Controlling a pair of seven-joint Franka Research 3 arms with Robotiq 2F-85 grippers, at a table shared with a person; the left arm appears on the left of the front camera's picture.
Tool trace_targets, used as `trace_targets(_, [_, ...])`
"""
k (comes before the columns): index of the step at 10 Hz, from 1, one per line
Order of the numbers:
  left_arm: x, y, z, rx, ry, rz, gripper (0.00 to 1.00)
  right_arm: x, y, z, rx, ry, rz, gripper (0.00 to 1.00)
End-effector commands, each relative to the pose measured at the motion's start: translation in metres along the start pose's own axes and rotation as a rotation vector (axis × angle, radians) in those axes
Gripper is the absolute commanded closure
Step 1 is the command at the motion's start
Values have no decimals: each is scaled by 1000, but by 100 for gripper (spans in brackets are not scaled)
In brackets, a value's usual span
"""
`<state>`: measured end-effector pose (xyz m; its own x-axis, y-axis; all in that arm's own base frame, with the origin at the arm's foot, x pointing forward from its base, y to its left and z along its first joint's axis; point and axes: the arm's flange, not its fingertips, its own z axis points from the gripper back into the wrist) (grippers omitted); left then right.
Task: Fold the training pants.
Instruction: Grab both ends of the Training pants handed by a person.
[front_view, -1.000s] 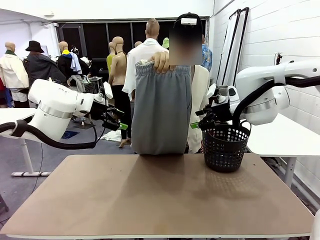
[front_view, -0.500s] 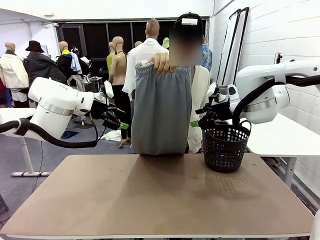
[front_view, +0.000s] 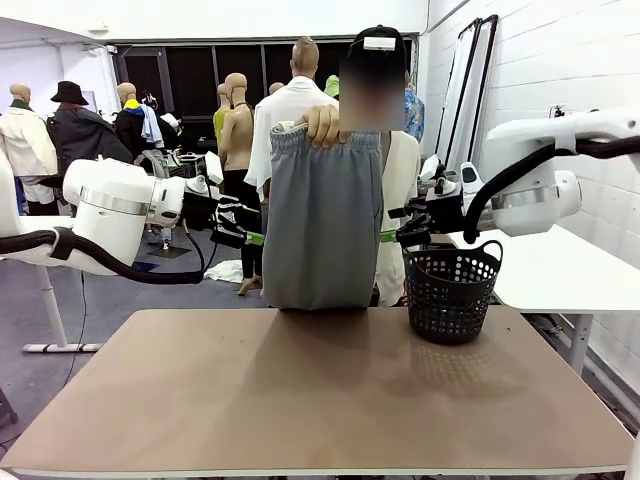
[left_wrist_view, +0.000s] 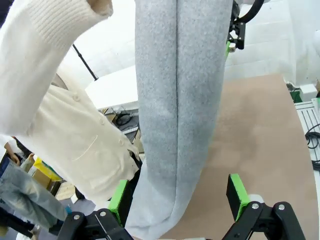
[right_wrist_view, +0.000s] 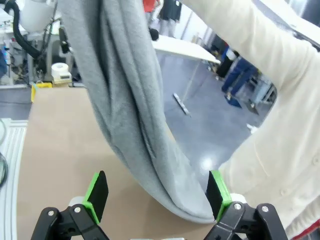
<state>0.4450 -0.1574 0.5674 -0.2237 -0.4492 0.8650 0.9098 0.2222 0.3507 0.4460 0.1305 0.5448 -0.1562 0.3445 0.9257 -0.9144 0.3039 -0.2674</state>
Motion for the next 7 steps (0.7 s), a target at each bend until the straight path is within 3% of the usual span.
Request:
trace_targets(1, [-1, 3, -6, -6, -52, -23, 0, -5, -7, -7, 55, -48, 2, 0])
trace_targets(7, [20, 9, -8, 22, -104, -68, 0, 5, -6, -7, 73, -103, 35, 0])
